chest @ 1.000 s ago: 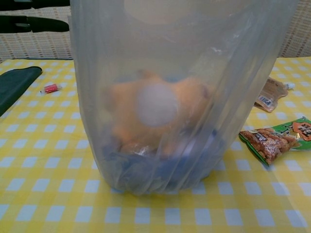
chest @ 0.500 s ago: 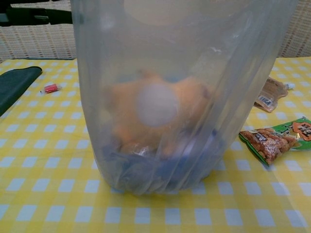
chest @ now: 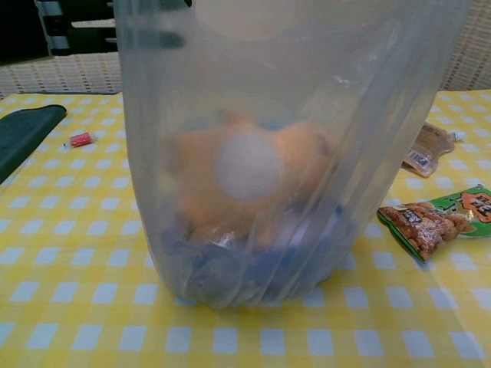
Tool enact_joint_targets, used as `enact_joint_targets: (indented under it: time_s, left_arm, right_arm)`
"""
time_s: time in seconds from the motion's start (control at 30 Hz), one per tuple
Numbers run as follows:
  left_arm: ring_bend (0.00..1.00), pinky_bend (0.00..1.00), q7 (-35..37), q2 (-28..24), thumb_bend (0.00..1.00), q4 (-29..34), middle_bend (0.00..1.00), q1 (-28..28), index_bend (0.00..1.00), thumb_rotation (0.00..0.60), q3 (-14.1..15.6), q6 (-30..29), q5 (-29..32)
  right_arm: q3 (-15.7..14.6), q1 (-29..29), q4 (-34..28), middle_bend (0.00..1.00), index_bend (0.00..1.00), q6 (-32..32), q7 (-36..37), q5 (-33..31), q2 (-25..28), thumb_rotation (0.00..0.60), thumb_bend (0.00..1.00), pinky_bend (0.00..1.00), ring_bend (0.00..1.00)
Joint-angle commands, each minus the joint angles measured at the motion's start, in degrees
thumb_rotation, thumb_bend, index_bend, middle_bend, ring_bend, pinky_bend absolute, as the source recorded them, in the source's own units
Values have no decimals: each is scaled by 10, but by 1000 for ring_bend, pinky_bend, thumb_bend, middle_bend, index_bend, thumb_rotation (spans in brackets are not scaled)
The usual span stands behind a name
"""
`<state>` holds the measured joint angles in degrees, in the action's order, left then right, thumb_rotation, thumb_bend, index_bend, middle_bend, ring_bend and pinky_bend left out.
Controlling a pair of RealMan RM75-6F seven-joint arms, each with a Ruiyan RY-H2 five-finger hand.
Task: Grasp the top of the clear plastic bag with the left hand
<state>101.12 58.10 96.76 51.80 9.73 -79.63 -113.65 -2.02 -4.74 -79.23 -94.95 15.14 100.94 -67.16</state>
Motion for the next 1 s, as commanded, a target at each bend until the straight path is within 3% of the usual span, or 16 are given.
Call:
enact_joint_targets:
  time_s: [0.03,0.73,1.0]
  left_arm:
    - [28,139,-1,7,109,-3,93,4,132,600,-2,2,6]
    - [17,116,-3,36,114,-22,93,32,141,600,-2,17,20]
    - [19,116,-8,43,108,-11,93,60,146,600,-15,55,37]
  right_arm:
    - [0,0,0,0,0,0,1,-1,1,600,240,0,0]
    - [7,2,2,0,0,5,-5,-20,2,600,240,0,0]
    - [5,0,-7,0,0,7,0,-15,4,600,240,0,0]
